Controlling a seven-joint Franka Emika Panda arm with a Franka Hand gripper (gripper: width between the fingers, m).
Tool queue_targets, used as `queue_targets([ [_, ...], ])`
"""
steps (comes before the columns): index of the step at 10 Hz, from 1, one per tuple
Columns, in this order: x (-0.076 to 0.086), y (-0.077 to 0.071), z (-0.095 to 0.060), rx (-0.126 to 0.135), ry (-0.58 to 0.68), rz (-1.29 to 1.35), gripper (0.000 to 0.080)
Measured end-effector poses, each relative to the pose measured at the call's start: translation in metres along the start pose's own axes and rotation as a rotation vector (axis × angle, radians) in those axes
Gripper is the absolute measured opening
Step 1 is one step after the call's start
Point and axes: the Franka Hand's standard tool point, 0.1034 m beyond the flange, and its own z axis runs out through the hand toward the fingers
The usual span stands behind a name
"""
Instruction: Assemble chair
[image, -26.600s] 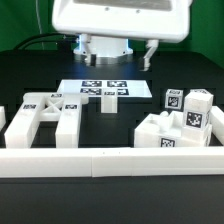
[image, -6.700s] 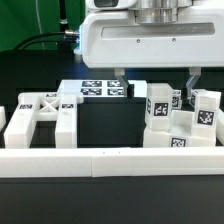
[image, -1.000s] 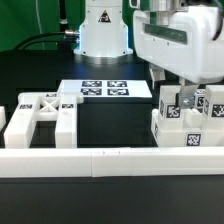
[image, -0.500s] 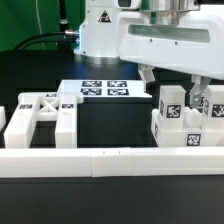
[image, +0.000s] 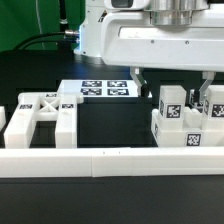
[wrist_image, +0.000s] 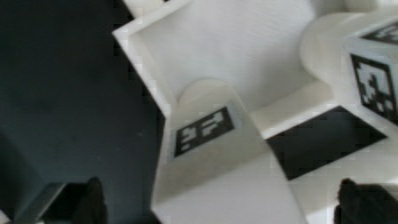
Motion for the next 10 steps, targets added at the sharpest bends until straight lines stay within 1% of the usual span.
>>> queue_targets([
  [2,-0.0011,-0.0013,0.0007,-0.002,-0.001,-0.101,0.0649],
  [3,-0.0011,-0.0005,0.0012,-0.01,-0.001,-0.196,0.0649],
  [5,-0.0012,0.0,0.0017,-0.01,-0.002,-0.274,0.0649],
  [6,-0.001,0.0005,0.0018,-0.011,-0.002,-0.271,0.0529],
  [7,-0.001,0.0007,0.002,-0.011,-0.002,-0.259,0.0529],
  [8,-0.001,0.0008,0.0021,-0.011,-0.003,-0.239,0.0373],
  [9,-0.0009,0.0011,0.0022,-0.011,-0.003,-0.238,0.0373],
  [10,-0.0008,0.0009,0.0026,-0.011,-0.003,-0.199,0.0285],
])
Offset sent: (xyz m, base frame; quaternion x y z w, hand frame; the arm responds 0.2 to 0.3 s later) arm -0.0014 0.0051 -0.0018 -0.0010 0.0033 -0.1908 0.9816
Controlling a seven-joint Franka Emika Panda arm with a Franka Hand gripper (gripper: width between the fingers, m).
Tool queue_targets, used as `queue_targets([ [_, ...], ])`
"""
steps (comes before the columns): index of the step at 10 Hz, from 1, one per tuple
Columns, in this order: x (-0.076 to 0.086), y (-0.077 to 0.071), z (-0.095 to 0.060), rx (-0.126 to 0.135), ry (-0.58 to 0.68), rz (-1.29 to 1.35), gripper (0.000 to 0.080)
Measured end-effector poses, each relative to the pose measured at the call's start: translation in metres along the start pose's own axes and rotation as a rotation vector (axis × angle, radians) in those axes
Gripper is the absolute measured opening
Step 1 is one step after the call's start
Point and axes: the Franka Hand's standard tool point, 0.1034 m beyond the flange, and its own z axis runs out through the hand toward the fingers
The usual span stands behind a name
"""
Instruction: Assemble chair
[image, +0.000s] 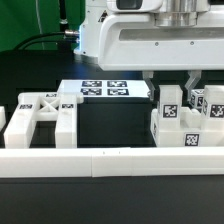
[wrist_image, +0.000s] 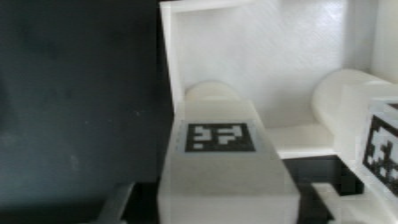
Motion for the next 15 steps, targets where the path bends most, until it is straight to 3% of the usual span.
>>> queue_targets([
  [6,-0.0003,-0.0041,0.0005,-0.008,0.004,0.686,0.0286],
  [11,-0.0001,-0.0036,0.0004,-0.007,0.007,1.025,0.0287],
  [14,-0.0003,-0.0043,0.0005,-0.004,0.007,1.317,0.0287],
  [15,-0.0004,-0.0035,0.0008,0.009,0.003,1.418,0.0287],
])
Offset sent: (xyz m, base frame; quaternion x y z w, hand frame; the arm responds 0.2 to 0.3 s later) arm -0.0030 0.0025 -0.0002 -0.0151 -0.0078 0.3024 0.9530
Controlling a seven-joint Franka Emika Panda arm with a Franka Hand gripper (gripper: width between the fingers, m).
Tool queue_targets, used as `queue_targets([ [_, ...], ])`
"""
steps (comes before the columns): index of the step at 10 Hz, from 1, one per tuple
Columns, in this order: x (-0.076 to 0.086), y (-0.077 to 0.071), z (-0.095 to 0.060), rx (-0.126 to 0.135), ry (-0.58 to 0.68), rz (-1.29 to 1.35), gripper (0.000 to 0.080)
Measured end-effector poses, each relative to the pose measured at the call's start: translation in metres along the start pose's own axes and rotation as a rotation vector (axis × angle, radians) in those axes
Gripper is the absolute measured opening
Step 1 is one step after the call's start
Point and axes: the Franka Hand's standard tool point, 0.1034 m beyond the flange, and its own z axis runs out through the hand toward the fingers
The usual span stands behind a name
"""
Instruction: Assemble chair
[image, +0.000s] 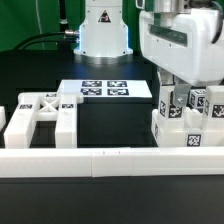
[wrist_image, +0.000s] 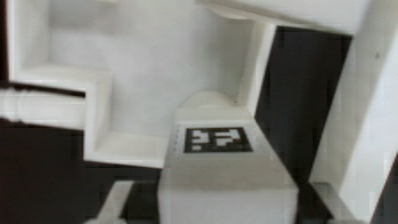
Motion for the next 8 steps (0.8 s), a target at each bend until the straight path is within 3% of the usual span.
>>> queue_targets([
  [3,0.009,-0.002,-0.001,0.023,-0.002,0.295,0.0287],
  [6,0.012,-0.002,-0.001,0.024,0.0,0.341,0.0287],
  [7,0.011,-0.002,-0.001,0.021,0.0,0.295,0.0439],
  [8,0.008,-0.003,-0.004,-0.003,-0.008,0.229,0.0439],
])
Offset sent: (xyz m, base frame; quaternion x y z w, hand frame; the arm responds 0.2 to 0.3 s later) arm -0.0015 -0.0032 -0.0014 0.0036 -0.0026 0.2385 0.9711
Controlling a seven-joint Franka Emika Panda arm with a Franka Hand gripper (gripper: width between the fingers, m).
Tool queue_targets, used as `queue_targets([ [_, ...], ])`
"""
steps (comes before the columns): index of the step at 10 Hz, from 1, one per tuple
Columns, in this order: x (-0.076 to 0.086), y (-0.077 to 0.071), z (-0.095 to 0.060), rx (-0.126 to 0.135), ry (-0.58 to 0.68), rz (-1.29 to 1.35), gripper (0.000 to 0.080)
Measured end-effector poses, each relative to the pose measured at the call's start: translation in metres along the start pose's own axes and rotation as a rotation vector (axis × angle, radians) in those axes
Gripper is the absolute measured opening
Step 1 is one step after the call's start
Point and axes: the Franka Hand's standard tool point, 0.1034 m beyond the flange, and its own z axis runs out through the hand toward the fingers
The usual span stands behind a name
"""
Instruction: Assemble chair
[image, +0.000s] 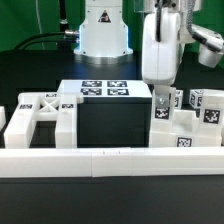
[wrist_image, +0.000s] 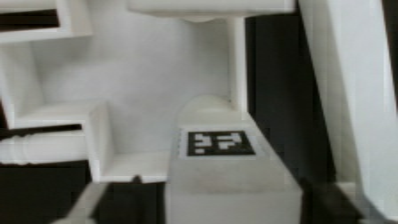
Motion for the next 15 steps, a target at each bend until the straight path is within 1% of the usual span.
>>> queue_targets([
  [1,-0.004,-0.003,-0.004,-0.001,-0.005,-0.107,0.0602],
  [2,-0.006,-0.003,-0.006,0.001,-0.008,-0.209,0.0635],
  [3,-0.007,-0.003,-0.006,0.001,-0.007,-0.313,0.0635],
  [4,-0.01,-0.001,-0.006,-0.009,-0.007,-0.35,0.0648],
  [7,-0.008,-0.001,-0.005,-0.009,-0.006,-0.579,0.0648],
  [8,-0.007,-0.001,-0.005,-0.009,-0.006,-0.68,0.0648],
  [9,-0.003,0.0,-0.006,-0.022,-0.005,-0.859,0.0648],
  [10,-0.003,0.0,-0.009,-0.025,-0.005,-0.987,0.0648],
  [11,-0.005,-0.001,-0.016,-0.015,-0.009,-1.109,0.0648],
  [12,-0.01,-0.001,-0.028,0.0,-0.014,-1.213,0.0648],
  [13,-0.014,-0.001,-0.041,0.02,-0.02,-1.242,0.0648],
  [14,-0.012,-0.001,-0.041,0.023,-0.018,-1.3,0.0648],
  [15,-0.011,0.0,-0.039,0.02,-0.018,-1.299,0.0648],
])
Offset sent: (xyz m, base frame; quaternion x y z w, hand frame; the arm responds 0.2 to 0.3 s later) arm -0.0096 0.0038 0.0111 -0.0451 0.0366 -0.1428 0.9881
